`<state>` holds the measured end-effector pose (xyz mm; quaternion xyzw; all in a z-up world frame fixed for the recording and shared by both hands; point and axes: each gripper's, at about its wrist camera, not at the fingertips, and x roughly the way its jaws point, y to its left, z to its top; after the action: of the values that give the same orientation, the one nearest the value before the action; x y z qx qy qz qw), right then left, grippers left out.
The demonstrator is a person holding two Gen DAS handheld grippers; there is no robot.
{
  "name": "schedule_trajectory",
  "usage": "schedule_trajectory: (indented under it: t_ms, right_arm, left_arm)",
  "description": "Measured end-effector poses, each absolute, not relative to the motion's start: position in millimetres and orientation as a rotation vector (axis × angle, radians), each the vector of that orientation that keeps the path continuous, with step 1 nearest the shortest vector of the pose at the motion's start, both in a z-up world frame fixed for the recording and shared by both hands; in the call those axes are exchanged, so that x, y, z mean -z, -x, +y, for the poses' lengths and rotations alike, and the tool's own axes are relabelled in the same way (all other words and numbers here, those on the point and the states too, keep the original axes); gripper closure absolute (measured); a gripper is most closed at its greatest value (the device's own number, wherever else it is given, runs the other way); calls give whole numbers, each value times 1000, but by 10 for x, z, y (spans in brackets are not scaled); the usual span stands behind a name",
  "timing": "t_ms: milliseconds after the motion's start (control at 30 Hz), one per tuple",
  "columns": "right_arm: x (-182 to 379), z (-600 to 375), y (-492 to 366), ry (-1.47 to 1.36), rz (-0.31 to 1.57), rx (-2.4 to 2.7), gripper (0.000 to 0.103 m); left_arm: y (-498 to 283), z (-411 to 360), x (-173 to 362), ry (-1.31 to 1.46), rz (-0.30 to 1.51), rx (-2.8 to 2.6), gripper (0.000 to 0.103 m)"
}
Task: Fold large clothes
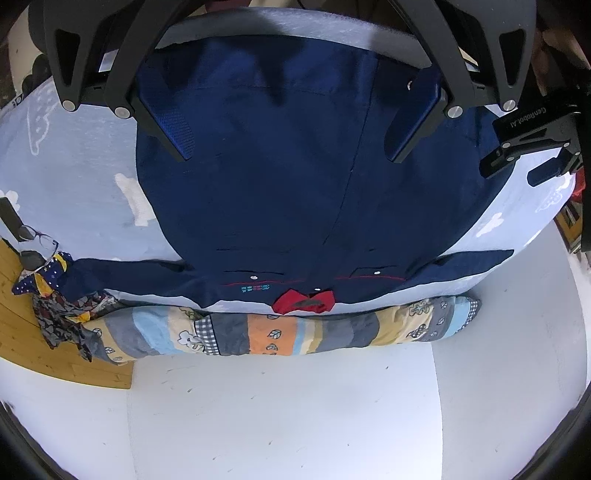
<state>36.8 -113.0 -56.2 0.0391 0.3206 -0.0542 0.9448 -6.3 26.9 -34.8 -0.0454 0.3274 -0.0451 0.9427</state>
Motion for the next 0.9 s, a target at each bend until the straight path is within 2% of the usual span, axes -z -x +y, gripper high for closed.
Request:
schedule_trajectory:
  t_ms: [333,700,900]
  right_arm:
    - [564,-1107,-366,-74,663,114,0]
    - [576,-1088,-387,-67,674,120,0]
    - [584,-1069,-399,-50,683,129,0]
  left_arm:
    - [-55,11,175,-26,637,28,7]
    - [103,50,-91,68,833,49,7]
    - [90,40,-25,55,766,43,7]
